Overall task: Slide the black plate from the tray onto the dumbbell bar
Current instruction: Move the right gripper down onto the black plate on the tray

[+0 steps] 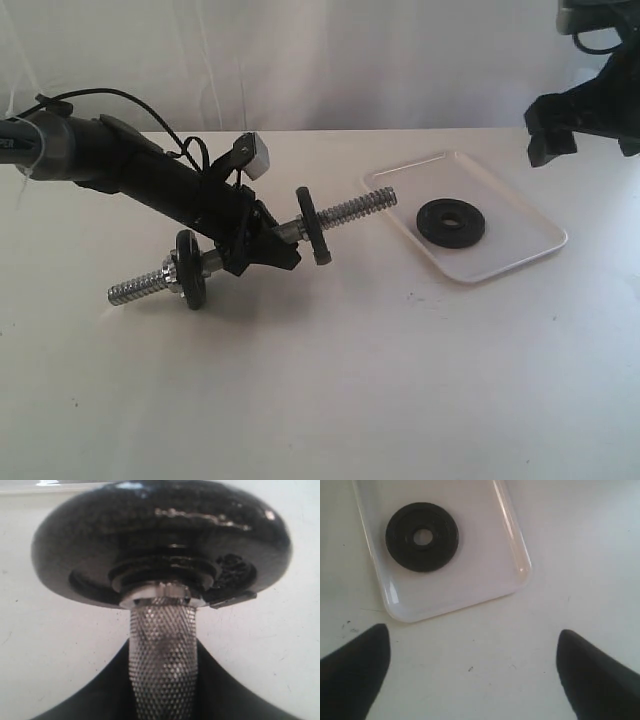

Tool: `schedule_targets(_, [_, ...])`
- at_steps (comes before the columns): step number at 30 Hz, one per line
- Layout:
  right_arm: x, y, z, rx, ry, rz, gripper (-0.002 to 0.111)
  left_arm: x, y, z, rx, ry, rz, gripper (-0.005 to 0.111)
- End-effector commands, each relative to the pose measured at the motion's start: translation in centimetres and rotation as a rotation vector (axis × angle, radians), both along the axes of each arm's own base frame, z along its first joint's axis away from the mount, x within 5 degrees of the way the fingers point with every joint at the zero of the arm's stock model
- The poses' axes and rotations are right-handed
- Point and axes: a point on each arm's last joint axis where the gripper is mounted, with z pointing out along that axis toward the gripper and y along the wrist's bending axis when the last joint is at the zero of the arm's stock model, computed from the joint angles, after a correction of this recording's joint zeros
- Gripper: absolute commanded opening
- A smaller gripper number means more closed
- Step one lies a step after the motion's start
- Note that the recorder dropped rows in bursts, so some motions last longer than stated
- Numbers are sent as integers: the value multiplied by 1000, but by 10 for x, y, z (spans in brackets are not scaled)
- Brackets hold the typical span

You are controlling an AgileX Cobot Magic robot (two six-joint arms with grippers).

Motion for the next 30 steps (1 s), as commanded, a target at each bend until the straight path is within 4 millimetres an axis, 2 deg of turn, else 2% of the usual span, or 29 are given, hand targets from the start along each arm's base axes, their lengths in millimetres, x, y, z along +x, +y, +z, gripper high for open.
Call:
schedule_targets(1, [29, 2, -15, -3, 63, 4, 89, -4, -8, 37, -187, 18, -2, 0])
schedule_targets(8, [65, 6, -33, 12, 125, 40, 89, -4, -8, 37, -187, 14, -4, 0])
schedule_targets(13, [86, 12, -29, 166, 182, 142, 89, -4, -8, 37, -187, 14, -4, 0])
schedule_targets(17, [98, 6, -28, 215, 153, 196, 89, -4, -8, 37, -187, 14, -4, 0])
schedule_targets(23, [110, 6, -54, 167, 168, 279, 89, -4, -8, 37, -187, 14, -4, 0])
schedule_targets(30, [131, 8, -87, 169, 113, 246, 89, -4, -8, 37, -187, 20, -1, 0])
